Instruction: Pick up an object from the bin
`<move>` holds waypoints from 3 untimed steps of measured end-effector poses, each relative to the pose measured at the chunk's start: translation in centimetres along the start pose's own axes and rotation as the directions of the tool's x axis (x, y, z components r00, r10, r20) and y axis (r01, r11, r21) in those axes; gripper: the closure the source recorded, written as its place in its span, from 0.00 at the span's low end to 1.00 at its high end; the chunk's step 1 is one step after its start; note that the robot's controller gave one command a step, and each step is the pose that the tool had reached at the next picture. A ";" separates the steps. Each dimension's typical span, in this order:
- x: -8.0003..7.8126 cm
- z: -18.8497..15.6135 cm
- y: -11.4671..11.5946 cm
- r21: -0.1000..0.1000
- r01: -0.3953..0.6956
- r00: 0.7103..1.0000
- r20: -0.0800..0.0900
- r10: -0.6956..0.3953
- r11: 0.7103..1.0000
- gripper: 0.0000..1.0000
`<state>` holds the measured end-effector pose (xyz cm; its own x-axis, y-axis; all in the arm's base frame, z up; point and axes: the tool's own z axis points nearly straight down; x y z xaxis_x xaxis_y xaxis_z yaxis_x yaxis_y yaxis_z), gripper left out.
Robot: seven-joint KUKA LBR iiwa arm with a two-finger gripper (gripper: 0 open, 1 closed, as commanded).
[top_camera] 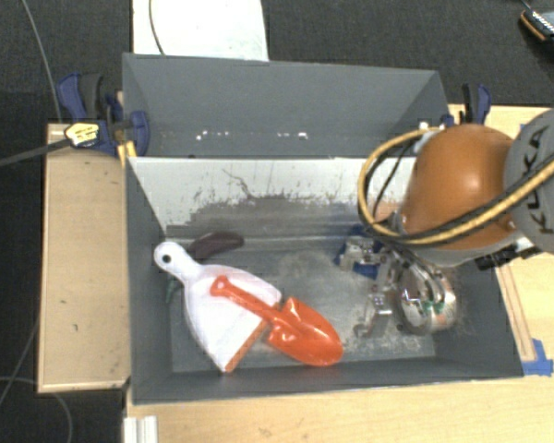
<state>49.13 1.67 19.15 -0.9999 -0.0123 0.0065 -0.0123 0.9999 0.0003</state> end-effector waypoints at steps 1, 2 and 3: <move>-0.2 -0.4 0.0 0.000 -0.001 1.000 0.009 0.001 1.000 0.00; -0.6 12.1 8.6 -0.002 -0.099 0.995 0.007 0.099 0.995 0.00; 0.7 3.9 8.5 0.000 -0.025 0.999 0.023 0.025 1.000 0.00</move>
Offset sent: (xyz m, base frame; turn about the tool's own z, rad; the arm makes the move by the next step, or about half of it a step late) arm 0.0042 0.0853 -0.1215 0.0997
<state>48.35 10.17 15.21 -0.9998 0.0130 -0.0167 0.0130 0.9999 -0.0003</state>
